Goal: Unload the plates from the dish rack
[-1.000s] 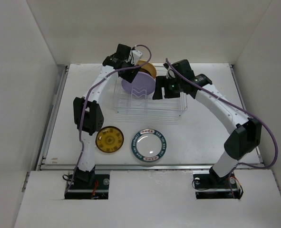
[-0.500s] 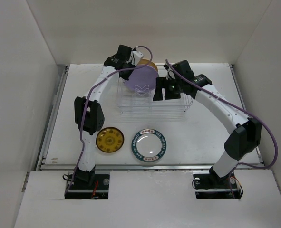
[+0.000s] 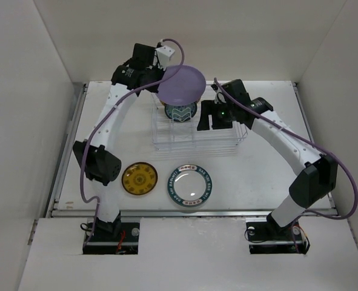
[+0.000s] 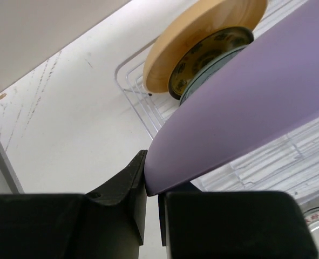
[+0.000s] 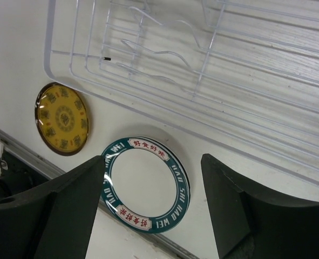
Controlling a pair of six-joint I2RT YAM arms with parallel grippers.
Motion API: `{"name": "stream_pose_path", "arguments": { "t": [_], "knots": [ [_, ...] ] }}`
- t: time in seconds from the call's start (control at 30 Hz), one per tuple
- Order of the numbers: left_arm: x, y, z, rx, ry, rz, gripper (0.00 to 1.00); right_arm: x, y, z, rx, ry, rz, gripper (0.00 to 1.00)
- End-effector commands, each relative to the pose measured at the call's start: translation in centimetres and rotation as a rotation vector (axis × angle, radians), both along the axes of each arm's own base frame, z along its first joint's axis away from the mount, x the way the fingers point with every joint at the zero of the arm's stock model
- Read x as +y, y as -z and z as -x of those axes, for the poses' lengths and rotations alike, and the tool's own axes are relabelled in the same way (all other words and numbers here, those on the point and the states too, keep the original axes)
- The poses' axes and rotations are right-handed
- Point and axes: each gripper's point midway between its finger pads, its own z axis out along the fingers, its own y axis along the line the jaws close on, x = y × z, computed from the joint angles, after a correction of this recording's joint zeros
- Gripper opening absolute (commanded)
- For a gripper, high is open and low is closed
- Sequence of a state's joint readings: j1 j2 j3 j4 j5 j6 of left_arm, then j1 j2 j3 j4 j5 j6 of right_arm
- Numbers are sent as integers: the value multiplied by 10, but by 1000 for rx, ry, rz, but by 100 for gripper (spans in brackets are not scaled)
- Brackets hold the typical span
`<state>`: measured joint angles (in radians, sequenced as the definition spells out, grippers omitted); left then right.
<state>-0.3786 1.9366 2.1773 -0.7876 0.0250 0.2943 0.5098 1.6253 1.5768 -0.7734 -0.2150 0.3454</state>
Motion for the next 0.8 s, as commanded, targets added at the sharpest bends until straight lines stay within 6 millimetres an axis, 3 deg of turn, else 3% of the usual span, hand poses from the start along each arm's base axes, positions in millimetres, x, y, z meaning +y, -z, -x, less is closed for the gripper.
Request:
{"name": "stream_pose_path", "arguments": {
  "t": [0.0,0.1,0.13,0.2,0.23,0.27,0.3,0.5,0.6,0.77],
  "knots": [
    [9,-59,19,-71,-41,99,0,-3,-11,-7,-51,53,-26,78],
    [44,-66,24,-10,-172,176,0,-2,-10,-8,-54,53,-28,78],
    [55,-61,26,25,-208,197,0,-2,-10,-8,-54,53,-28,78],
    [111,-46,31,124,-359,268,0,-2,-10,-8,-54,53,-28,78],
    [106,-36,36,171,-356,287,0,-1,-7,-10,-54,53,-28,78],
    [130,-30,39,209,-402,335,0,-1,-7,-10,-54,53,-28,78],
    [140,-23,45,247,-426,359,0,0,-11,-12,-62,53,-32,78],
    [209,65,86,577,-634,441,0,5,-15,-12,-65,43,-62,78],
    [223,113,101,731,-658,454,0,6,-8,-10,-50,35,-63,78],
    [242,168,122,959,-714,461,0,7,5,-16,-34,43,-45,78]
  ]
}}
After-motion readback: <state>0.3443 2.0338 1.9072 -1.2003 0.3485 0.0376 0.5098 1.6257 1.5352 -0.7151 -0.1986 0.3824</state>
